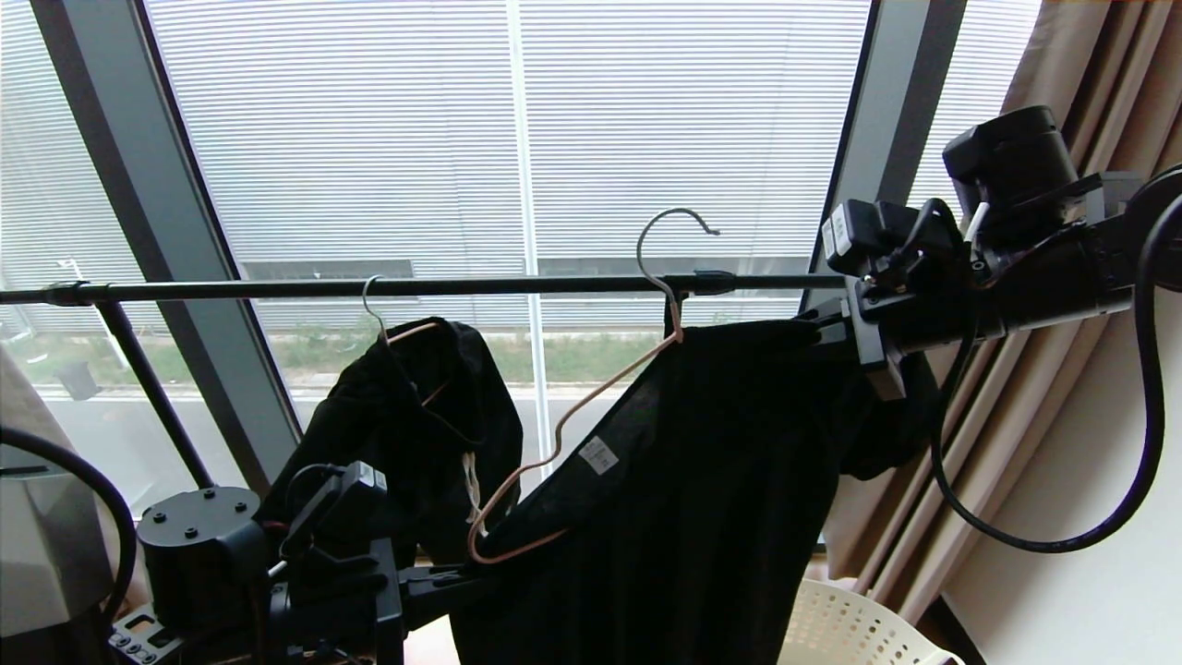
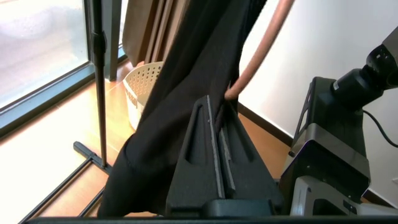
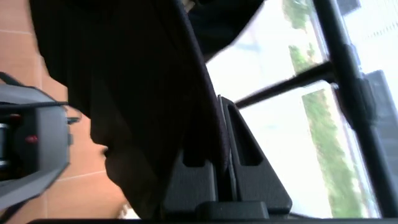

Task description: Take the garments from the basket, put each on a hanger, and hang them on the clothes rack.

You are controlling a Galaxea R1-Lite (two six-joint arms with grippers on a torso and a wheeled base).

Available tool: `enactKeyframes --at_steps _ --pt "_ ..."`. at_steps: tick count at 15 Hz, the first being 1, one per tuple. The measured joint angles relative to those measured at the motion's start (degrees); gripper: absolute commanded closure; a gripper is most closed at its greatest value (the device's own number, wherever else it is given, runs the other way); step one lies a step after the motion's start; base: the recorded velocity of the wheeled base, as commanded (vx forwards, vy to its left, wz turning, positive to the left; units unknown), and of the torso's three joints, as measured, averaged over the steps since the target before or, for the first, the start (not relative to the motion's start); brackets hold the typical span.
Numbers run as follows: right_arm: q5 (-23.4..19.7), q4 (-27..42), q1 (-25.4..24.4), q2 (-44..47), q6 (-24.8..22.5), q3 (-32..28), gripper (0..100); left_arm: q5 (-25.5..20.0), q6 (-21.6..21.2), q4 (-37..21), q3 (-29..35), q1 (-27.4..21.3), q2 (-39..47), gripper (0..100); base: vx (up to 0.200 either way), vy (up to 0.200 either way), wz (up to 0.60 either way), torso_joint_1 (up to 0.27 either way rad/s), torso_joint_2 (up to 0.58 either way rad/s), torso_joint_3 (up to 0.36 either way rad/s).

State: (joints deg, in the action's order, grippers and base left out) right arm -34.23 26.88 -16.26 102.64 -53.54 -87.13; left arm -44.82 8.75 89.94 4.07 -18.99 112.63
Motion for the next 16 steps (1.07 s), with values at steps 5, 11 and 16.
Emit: enactKeyframes --at_steps 5,11,16 --pt "4.46 -2.22 0.34 -0.79 -0.1 1.66 100 0.0 0.0 0.0 0.24 0.28 -0.15 100 0.0 0.0 0.0 0.0 0.0 0.0" --pt "6.75 -9.14 0.39 -1.24 -0.13 7.33 100 0.0 0.09 -0.02 0.24 0.45 -0.65 100 0.0 0.0 0.0 0.0 0.0 0.0" --pt "7.28 -14.43 0.22 -1.16 -0.32 12.59 100 -0.01 0.27 -0.04 0.24 0.72 -2.16 100 0.0 0.0 0.0 0.0 0.0 0.0"
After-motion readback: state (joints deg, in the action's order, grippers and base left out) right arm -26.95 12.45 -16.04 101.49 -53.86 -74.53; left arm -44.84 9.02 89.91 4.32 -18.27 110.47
